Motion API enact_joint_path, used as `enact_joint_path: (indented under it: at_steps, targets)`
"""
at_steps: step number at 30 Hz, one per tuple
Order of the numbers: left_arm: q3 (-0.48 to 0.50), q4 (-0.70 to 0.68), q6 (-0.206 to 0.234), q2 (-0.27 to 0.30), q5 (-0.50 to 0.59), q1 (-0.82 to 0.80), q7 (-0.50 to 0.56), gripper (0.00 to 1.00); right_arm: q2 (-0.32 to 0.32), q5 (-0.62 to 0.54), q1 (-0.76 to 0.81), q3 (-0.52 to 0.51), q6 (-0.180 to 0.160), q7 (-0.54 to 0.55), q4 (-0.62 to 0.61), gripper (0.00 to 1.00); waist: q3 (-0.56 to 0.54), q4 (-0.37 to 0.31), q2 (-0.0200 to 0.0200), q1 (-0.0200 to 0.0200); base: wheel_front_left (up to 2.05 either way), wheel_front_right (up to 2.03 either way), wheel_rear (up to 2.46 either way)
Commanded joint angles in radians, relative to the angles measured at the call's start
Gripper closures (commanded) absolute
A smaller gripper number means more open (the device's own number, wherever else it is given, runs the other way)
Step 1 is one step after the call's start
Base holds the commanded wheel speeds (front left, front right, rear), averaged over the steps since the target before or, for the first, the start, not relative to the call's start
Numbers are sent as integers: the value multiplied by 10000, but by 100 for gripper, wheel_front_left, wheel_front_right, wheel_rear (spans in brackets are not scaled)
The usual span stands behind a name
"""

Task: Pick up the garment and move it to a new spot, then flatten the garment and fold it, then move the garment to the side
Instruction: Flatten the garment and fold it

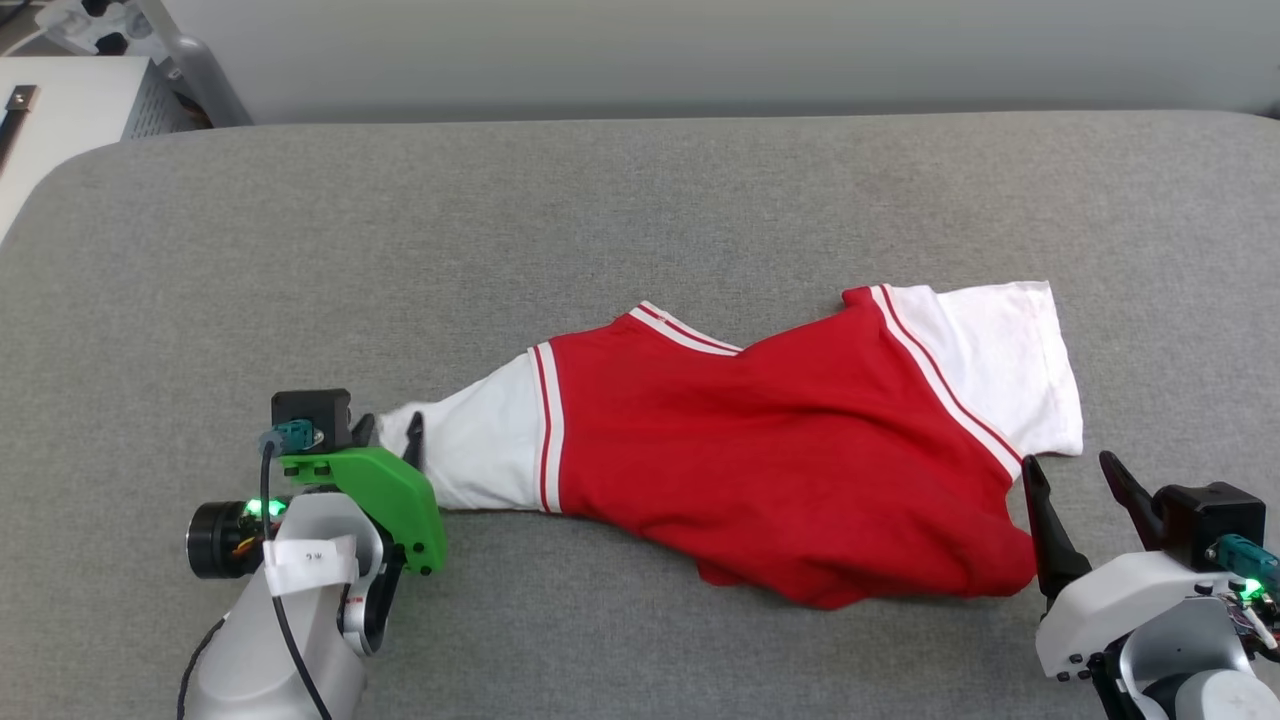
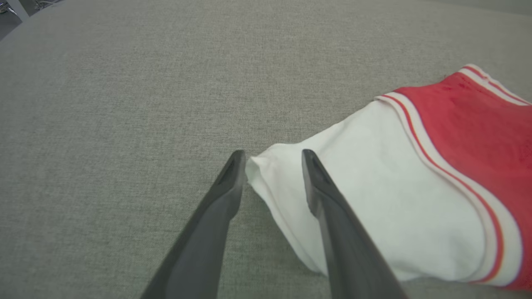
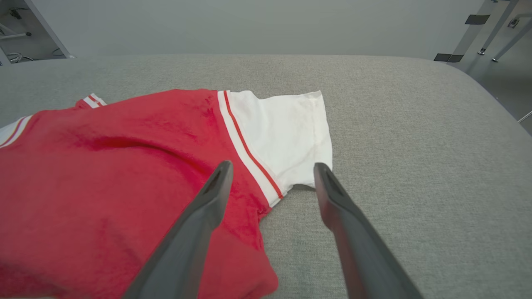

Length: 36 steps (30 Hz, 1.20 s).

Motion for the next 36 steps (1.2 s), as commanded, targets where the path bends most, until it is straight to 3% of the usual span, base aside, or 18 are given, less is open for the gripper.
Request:
enact_joint_path:
  at_steps: [1, 8, 14, 19, 23, 27, 29, 36]
  targets:
    - [21, -26, -81, -54, -75, 90, -283, 0, 57, -57, 98, -39, -11, 53, 29, 0, -125, 87, 0, 0, 0, 0, 0]
    - [36, -846, -515, -238, -78, 380, -2365, 0, 20, 30, 225, -183, -11, 176, -69, 0, -452, 375, 0, 0, 0, 0, 0]
    - [11, -2952, -849, -314, 413, 1103, -2773, 0, -763, 368, 237, -123, -11, 899, -470, 0, -411, 802, 0, 0, 0, 0, 0]
    - [25, -4198, -909, -487, 848, 1788, -2780, 0, -2082, 1251, -411, 92, -11, 3053, -672, 0, -88, 1232, 0, 0, 0, 0, 0]
    - [-95, -4487, -1008, -640, 955, 1863, -2781, 0, -3345, 2168, -1390, 162, -11, 5255, -482, 0, 358, 1664, 0, 0, 0, 0, 0]
    - [60, -4584, -1057, -816, 810, 1733, -2782, 0, -4127, 3372, -2612, 291, -11, 7051, 95, 0, 829, 2037, 0, 0, 0, 0, 0]
    - [70, -4586, -1082, -843, 861, 1655, -2782, 0, -4624, 3566, -3175, 502, -11, 7641, 451, 0, 1065, 2217, 0, 0, 0, 0, 0]
    - [106, -4741, -1210, -1000, 933, 1331, -2783, 0, -5357, 3971, -4861, 873, -11, 8633, 1915, 0, 1778, 2745, 0, 0, 0, 0, 0]
